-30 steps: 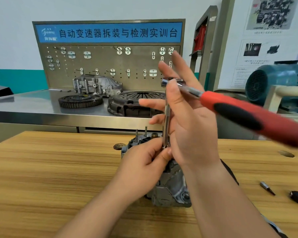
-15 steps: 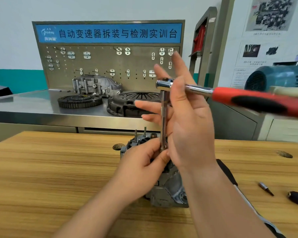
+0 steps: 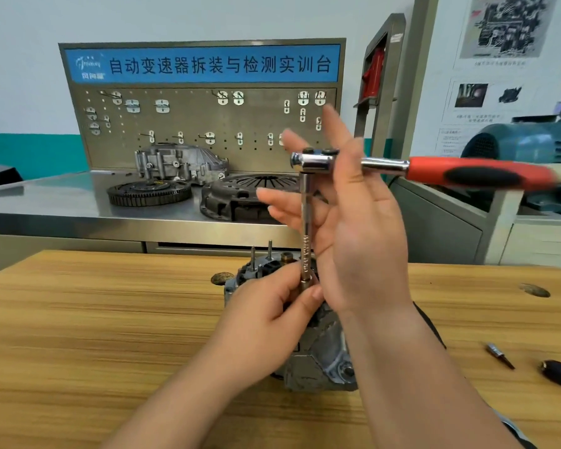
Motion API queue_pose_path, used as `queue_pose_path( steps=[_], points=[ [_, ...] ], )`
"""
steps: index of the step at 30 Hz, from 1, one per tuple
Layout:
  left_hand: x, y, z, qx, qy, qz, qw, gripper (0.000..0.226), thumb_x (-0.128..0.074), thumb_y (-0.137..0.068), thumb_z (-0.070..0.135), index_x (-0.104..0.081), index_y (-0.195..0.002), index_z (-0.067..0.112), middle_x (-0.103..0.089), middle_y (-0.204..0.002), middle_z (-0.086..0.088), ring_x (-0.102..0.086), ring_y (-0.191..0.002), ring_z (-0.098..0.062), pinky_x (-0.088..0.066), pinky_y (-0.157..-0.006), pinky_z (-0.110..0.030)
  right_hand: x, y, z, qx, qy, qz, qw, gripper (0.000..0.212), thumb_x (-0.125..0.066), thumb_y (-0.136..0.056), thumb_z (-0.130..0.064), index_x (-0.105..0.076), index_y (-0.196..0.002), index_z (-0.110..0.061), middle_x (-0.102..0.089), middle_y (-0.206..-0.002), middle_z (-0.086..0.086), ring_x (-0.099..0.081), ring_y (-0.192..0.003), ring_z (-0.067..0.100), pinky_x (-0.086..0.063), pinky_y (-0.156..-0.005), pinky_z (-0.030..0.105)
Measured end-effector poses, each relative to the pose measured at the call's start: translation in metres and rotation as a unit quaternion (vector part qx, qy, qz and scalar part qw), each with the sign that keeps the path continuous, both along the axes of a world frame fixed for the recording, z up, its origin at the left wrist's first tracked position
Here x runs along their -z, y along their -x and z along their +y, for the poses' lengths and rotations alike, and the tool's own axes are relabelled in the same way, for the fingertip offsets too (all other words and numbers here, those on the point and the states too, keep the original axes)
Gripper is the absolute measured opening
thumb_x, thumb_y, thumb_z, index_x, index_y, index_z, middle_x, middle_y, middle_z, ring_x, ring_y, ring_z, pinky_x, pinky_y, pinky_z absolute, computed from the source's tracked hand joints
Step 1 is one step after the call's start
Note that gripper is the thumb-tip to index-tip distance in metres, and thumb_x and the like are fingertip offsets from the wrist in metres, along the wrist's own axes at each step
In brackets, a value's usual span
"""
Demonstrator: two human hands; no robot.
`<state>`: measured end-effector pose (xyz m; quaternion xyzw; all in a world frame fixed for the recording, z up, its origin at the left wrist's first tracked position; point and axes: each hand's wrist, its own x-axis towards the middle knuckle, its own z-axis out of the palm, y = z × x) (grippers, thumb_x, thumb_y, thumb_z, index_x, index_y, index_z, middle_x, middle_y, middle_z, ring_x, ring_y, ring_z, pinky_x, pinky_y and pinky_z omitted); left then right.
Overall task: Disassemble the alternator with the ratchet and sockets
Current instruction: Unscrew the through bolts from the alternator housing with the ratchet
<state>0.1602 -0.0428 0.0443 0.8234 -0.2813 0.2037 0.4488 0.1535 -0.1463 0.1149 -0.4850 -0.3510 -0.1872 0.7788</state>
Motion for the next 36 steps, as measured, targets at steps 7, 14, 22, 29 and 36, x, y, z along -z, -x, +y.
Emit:
queue_pose_path(
  steps=[7, 14, 22, 29, 36],
  points=[
    [-0.0002, 0.0002, 0.0025, -0.005, -0.014, -0.002, 1.000, 0.026, -0.040, -0.089, 0.041, -0.062, -0.097, 0.028, -0.068, -0.079, 0.001, -0.061, -0.074, -0.017, -0.049, -0.068, -0.044, 0.0004, -0.0022, -0.0018, 0.034, 0.008, 0.014, 0.999, 0.027, -0.050, -0.092, -0.041, -0.061, -0.116, -0.038, -0.071, -0.112, 0.001, -0.072, -0.087, 0.018, -0.056, -0.069, 0.025],
    [-0.0012, 0.0007, 0.0027, 0.012, 0.002, 0.013, 1.000, 0.030, -0.043, -0.088, 0.048, -0.063, -0.095, 0.028, -0.066, -0.077, 0.005, -0.061, -0.073, -0.015, -0.050, -0.068, -0.045, -0.0009, -0.0021, -0.0035, -0.004, 0.011, 0.013, 1.000, 0.032, -0.042, -0.095, -0.045, -0.052, -0.124, -0.037, -0.067, -0.124, -0.002, -0.073, -0.084, 0.021, -0.057, -0.072, 0.028],
    [-0.0002, 0.0007, 0.0007, -0.018, -0.008, -0.006, 1.000, 0.029, -0.041, -0.087, 0.042, -0.062, -0.086, 0.021, -0.063, -0.068, 0.017, -0.056, -0.064, -0.005, -0.048, -0.061, -0.032, -0.0014, -0.0001, -0.0034, 0.019, 0.011, 0.007, 1.000, 0.022, -0.051, -0.092, -0.039, -0.061, -0.112, -0.039, -0.066, -0.123, -0.001, -0.071, -0.088, 0.017, -0.057, -0.067, 0.026],
    [0.0011, 0.0016, 0.0004, -0.005, 0.011, 0.000, 1.000, 0.041, -0.041, -0.086, 0.055, -0.062, -0.087, 0.019, -0.060, -0.067, 0.004, -0.054, -0.062, -0.010, -0.047, -0.060, -0.041, -0.0036, -0.0008, -0.0045, -0.034, 0.012, 0.010, 0.999, 0.028, -0.045, -0.095, -0.036, -0.051, -0.123, -0.033, -0.063, -0.130, -0.001, -0.073, -0.079, 0.020, -0.057, -0.063, 0.025],
    [0.0012, 0.0009, -0.0014, -0.025, 0.011, -0.006, 1.000, 0.036, -0.041, -0.086, 0.046, -0.060, -0.081, 0.016, -0.062, -0.068, 0.001, -0.054, -0.062, -0.013, -0.047, -0.061, -0.040, 0.0003, -0.0023, -0.0001, -0.040, 0.007, 0.059, 0.997, 0.032, -0.050, -0.090, -0.044, -0.061, -0.115, -0.028, -0.071, -0.112, 0.010, -0.071, -0.071, 0.018, -0.054, -0.052, 0.024]
  ],
)
